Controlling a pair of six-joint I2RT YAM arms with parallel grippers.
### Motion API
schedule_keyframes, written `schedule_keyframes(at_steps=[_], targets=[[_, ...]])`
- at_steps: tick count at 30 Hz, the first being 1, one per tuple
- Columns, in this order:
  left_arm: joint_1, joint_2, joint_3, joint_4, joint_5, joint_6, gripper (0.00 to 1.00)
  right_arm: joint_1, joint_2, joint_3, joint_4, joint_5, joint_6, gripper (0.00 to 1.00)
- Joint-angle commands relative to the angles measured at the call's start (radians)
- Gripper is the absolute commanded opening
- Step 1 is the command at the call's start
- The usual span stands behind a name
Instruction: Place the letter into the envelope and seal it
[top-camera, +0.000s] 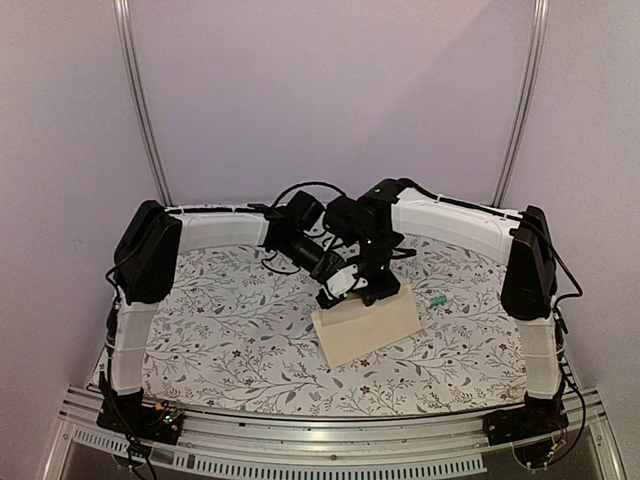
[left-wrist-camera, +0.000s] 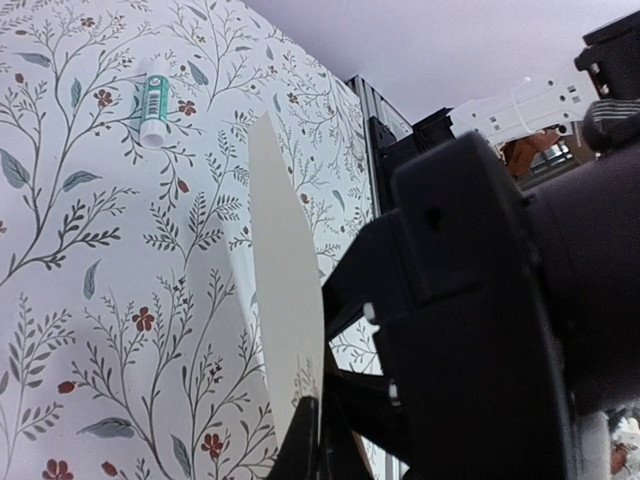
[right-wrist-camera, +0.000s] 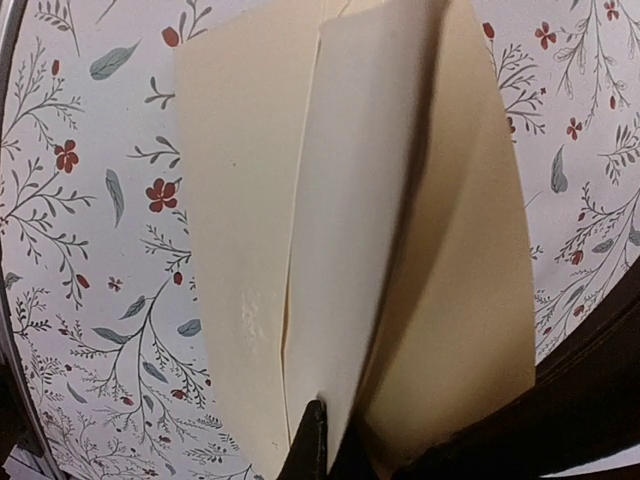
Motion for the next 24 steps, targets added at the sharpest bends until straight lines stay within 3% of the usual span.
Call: schedule_keyframes(at_steps=[1,3,7,11,24], targets=[[-0.014,0.013,0.004,-0.004,0.025,0.009,0.00,0.002,-0.042,-0.010,-0.017,0.044,0.013,0.00],[-0.015,0.015,0.004,0.000,0.030,0.004,0.00,0.003,-0.041,0.014,-0.016,0.033,0.022,0.01],[-0.014,0.014,0.003,0.000,0.033,0.003,0.00,0.003,-0.054,0.057,-0.016,0.015,0.033,0.14],[-0.015,0.016,0.000,0.002,0.033,-0.001,0.00,0.003,-0.072,0.058,-0.016,0.001,0.037,0.16],[-0.017,0.017,-0.001,0.011,0.033,-0.011,0.00,0.003,-0.059,0.049,-0.016,-0.063,0.067,0.03]])
